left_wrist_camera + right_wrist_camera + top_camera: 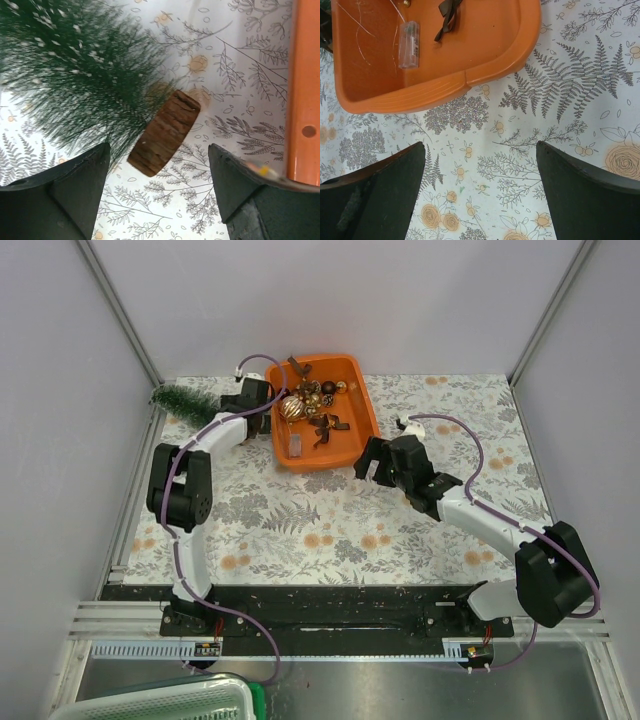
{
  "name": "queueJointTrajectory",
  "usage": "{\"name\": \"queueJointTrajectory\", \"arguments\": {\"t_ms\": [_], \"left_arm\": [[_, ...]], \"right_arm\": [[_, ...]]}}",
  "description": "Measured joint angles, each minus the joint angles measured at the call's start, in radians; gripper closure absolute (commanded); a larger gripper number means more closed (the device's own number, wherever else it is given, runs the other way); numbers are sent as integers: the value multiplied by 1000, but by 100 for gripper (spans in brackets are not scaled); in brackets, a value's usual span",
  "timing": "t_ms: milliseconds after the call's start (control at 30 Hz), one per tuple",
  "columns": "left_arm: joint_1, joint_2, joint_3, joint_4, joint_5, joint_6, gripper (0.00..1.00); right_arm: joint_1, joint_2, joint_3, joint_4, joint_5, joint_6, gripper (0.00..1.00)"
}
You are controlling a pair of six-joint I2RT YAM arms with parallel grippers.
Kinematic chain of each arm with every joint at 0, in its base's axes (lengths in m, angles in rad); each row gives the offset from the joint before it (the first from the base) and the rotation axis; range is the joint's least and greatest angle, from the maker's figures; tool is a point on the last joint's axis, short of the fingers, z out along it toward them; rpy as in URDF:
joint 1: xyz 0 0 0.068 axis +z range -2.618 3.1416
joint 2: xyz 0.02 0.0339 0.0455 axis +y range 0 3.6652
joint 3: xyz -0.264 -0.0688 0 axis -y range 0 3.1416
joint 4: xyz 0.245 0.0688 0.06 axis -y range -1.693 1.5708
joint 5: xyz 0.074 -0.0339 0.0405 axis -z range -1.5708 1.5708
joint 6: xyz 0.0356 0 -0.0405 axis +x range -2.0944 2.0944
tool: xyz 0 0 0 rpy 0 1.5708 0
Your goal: Decorate the small christmas tree
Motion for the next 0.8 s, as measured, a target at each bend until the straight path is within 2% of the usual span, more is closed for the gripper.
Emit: {"name": "queueJointTrajectory", "arguments": {"t_ms": [233,300,400,533,633,800], "left_arm": [[11,37,18,-22,47,-4,23],[13,37,23,-22,52,-3,30],[17,38,24,-19,57,-1,55],[18,38,23,-11,80,15,76],[15,38,11,8,104,29,85],[-4,0,-77,38,124,47,88]], "right_arm": [[0,0,-18,11,1,-1,1],[0,0,-23,15,1,-1,2],[0,0,-24,28,0,-1,4],[0,1,-25,50,0,-1,5],[0,1,-25,53,0,-1,6],[0,0,-27,53,-1,-1,6]]}}
